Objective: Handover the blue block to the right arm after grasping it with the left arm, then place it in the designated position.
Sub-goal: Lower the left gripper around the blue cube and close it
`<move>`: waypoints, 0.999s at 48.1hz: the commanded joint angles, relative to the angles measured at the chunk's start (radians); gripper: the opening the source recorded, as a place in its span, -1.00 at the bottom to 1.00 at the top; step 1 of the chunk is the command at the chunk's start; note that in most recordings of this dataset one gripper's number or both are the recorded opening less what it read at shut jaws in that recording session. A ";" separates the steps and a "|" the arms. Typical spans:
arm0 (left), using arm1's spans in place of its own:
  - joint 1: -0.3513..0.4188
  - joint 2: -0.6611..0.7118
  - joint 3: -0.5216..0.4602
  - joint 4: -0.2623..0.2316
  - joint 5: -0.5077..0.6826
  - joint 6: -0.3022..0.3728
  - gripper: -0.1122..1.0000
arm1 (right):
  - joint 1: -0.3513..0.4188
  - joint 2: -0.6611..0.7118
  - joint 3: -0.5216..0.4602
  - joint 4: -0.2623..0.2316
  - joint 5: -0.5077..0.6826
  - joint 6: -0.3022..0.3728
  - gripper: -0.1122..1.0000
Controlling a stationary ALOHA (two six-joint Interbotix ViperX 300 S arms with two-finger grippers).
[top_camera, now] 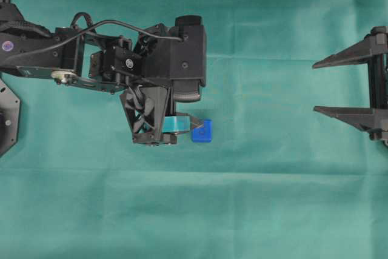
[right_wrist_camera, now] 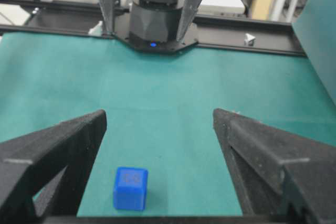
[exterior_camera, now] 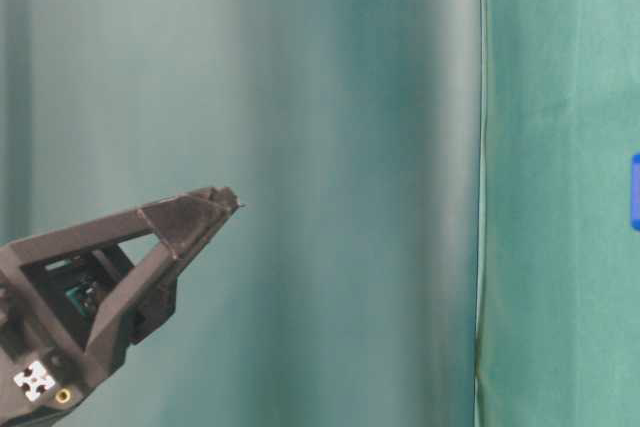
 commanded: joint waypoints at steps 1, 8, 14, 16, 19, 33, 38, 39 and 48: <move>-0.002 -0.006 -0.009 0.003 -0.014 -0.002 1.00 | -0.002 0.005 -0.029 -0.002 -0.005 -0.002 0.87; -0.003 -0.006 0.009 0.002 -0.040 0.000 1.00 | -0.003 0.005 -0.029 -0.002 -0.005 -0.002 0.87; -0.002 -0.006 0.052 0.003 -0.081 0.000 1.00 | -0.002 0.006 -0.029 -0.002 -0.005 -0.002 0.87; -0.003 -0.006 0.067 0.002 -0.092 0.000 1.00 | -0.002 0.005 -0.029 -0.002 -0.005 -0.002 0.87; -0.002 -0.006 0.087 0.003 -0.107 0.000 1.00 | -0.002 0.005 -0.029 -0.002 -0.005 -0.002 0.87; -0.002 0.055 0.166 0.003 -0.198 0.005 1.00 | -0.002 0.008 -0.029 -0.002 -0.005 -0.002 0.87; -0.003 0.104 0.175 0.003 -0.219 0.002 1.00 | -0.002 0.012 -0.029 -0.002 -0.005 -0.002 0.87; -0.003 0.114 0.176 0.003 -0.225 0.002 1.00 | -0.002 0.014 -0.029 -0.002 -0.005 -0.002 0.87; -0.002 0.192 0.193 0.003 -0.295 0.002 1.00 | -0.002 0.020 -0.028 -0.002 -0.005 -0.002 0.87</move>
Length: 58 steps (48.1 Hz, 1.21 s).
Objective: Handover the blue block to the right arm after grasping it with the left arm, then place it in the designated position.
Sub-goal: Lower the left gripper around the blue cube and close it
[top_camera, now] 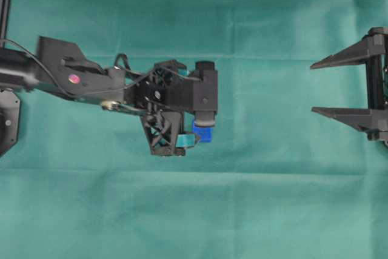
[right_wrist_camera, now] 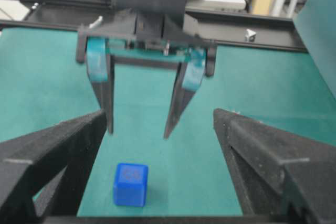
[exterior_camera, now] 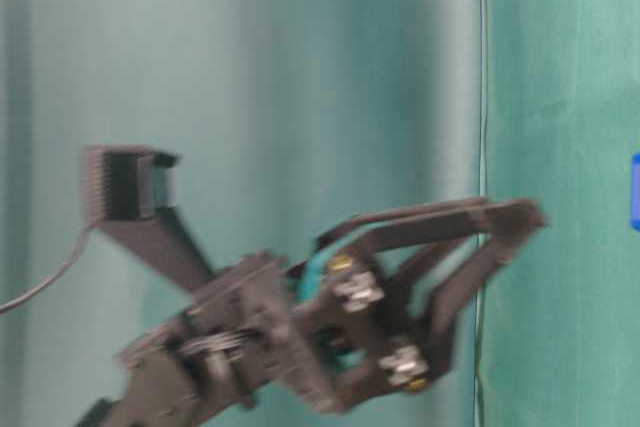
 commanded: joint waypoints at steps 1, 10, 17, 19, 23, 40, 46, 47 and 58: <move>-0.002 0.009 -0.008 0.003 -0.040 0.000 1.00 | -0.002 0.008 -0.028 -0.002 -0.006 0.000 0.87; -0.003 0.066 0.008 0.003 -0.091 0.000 1.00 | -0.002 0.017 -0.025 0.000 -0.006 0.000 0.87; -0.002 0.097 0.008 0.002 -0.118 -0.002 1.00 | -0.003 0.023 -0.025 -0.002 -0.006 0.000 0.87; -0.002 0.106 0.009 0.003 -0.123 -0.002 1.00 | -0.002 0.023 -0.023 -0.002 -0.006 0.000 0.87; -0.002 0.124 0.008 0.002 -0.130 -0.002 1.00 | -0.002 0.023 -0.023 -0.002 -0.006 0.000 0.87; -0.002 0.210 0.002 0.003 -0.181 -0.003 1.00 | -0.003 0.031 -0.023 -0.002 -0.006 -0.002 0.87; -0.002 0.215 0.002 0.003 -0.192 -0.003 1.00 | -0.003 0.031 -0.023 -0.002 -0.006 -0.002 0.87; -0.002 0.213 0.002 0.002 -0.193 -0.003 1.00 | -0.002 0.031 -0.023 -0.002 -0.005 -0.002 0.87; -0.003 0.213 0.005 0.002 -0.198 -0.003 1.00 | -0.003 0.032 -0.021 -0.002 -0.005 -0.002 0.87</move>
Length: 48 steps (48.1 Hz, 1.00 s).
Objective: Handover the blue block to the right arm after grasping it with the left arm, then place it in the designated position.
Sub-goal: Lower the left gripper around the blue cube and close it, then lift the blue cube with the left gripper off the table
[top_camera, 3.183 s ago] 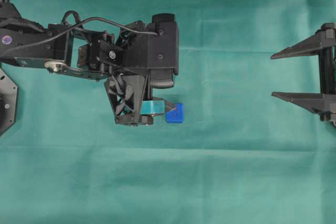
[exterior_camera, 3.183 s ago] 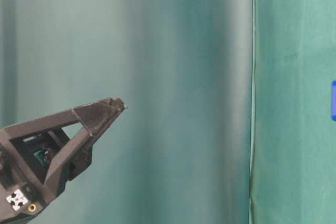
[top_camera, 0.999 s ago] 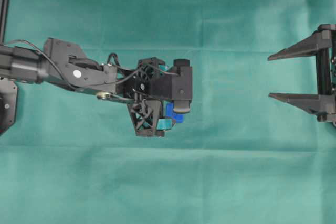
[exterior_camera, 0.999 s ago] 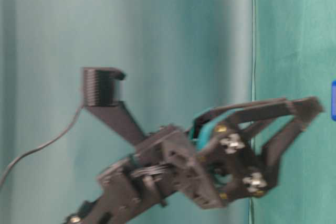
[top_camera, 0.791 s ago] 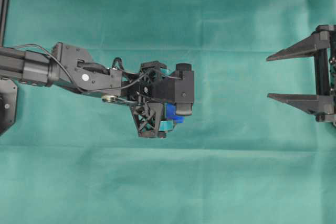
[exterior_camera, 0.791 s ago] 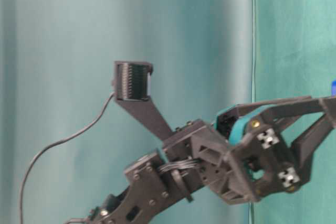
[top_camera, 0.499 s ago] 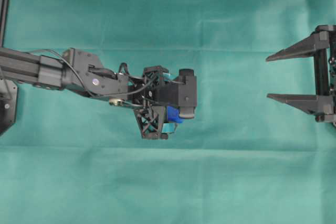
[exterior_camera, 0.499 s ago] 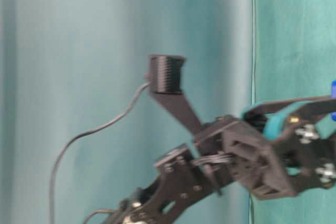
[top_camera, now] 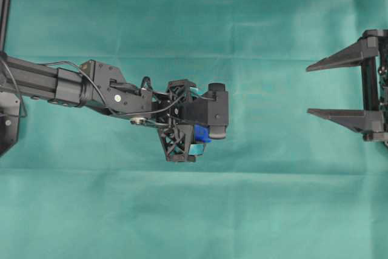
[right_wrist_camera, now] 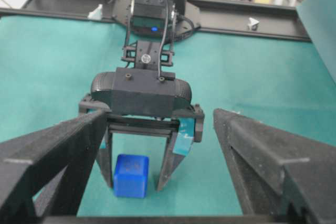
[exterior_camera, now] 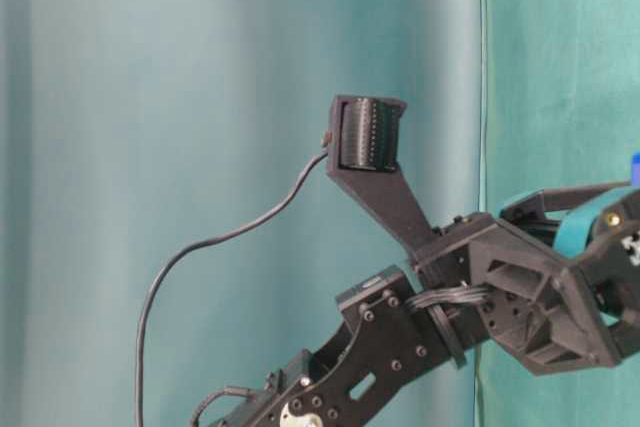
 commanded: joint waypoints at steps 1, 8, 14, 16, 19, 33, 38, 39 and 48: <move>-0.003 -0.017 -0.015 0.003 -0.008 0.000 0.99 | 0.000 0.005 -0.021 0.000 -0.003 -0.002 0.87; -0.005 -0.017 -0.015 0.002 -0.012 0.002 0.85 | -0.002 0.005 -0.023 -0.002 -0.003 -0.002 0.87; -0.008 -0.020 -0.006 0.003 -0.011 0.009 0.29 | 0.000 0.005 -0.023 -0.002 -0.005 -0.002 0.87; -0.008 -0.020 -0.006 0.003 -0.012 0.009 0.08 | 0.000 0.005 -0.021 -0.002 -0.005 -0.002 0.87; -0.008 -0.020 -0.006 0.003 -0.011 0.009 0.04 | 0.000 0.005 -0.023 -0.002 -0.003 -0.002 0.87; -0.009 -0.021 -0.008 0.003 -0.012 0.003 0.04 | 0.000 0.005 -0.021 -0.002 -0.003 -0.002 0.87; -0.009 -0.032 -0.011 0.003 -0.005 0.002 0.04 | 0.000 0.005 -0.023 -0.002 -0.003 -0.002 0.87; -0.009 -0.037 -0.012 0.003 -0.003 0.002 0.04 | 0.000 0.005 -0.023 -0.002 -0.005 -0.002 0.87; -0.011 -0.109 -0.017 0.003 0.035 0.000 0.04 | 0.000 0.005 -0.023 -0.002 0.000 -0.002 0.87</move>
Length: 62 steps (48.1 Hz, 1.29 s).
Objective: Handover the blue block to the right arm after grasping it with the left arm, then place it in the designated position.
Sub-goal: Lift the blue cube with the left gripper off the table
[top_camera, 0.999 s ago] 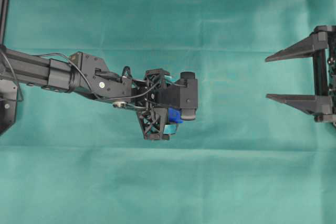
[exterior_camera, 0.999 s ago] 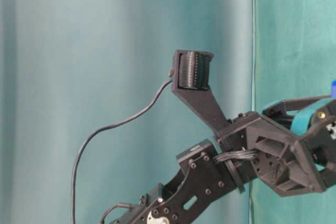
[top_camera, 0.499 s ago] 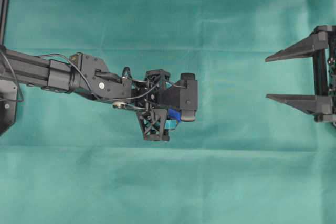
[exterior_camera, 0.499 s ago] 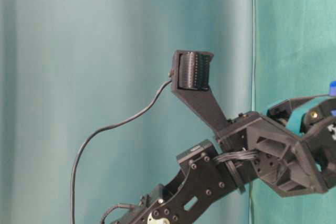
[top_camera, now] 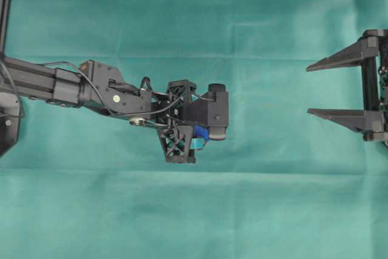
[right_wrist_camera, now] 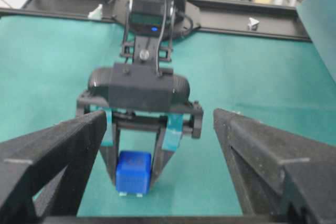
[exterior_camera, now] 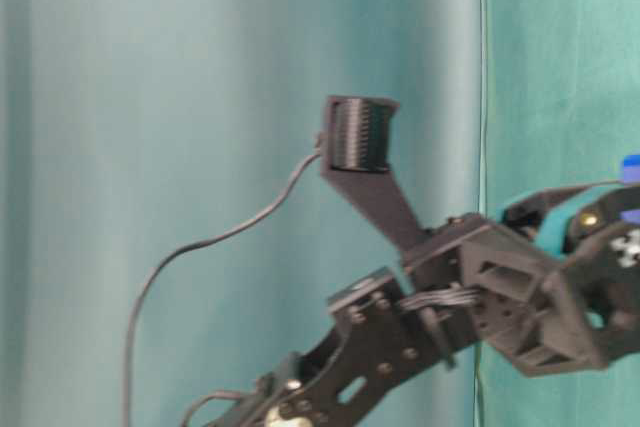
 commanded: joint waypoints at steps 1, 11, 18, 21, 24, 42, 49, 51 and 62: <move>-0.005 -0.078 -0.018 0.002 0.023 0.000 0.04 | 0.000 0.005 -0.023 -0.002 0.000 -0.002 0.87; -0.005 -0.181 -0.046 0.002 0.115 0.002 0.04 | 0.000 0.005 -0.025 -0.002 0.000 -0.002 0.87; -0.005 -0.252 -0.077 0.003 0.164 0.002 0.04 | 0.000 0.005 -0.025 -0.003 0.000 -0.002 0.87; -0.005 -0.268 -0.091 0.003 0.181 0.002 0.04 | 0.000 0.005 -0.025 -0.003 0.000 -0.002 0.87; -0.005 -0.282 -0.110 0.005 0.202 0.002 0.04 | 0.000 0.005 -0.025 -0.005 0.000 -0.002 0.87; -0.005 -0.364 -0.221 0.006 0.360 0.003 0.04 | 0.000 0.005 -0.025 -0.005 0.002 -0.003 0.87; -0.005 -0.391 -0.244 0.008 0.397 0.003 0.04 | -0.002 0.005 -0.026 -0.005 0.002 -0.002 0.87; -0.005 -0.394 -0.250 0.008 0.408 0.003 0.04 | -0.002 0.005 -0.026 -0.003 0.002 -0.003 0.87; -0.003 -0.396 -0.256 0.008 0.423 0.003 0.04 | 0.000 0.005 -0.028 -0.003 0.002 -0.003 0.87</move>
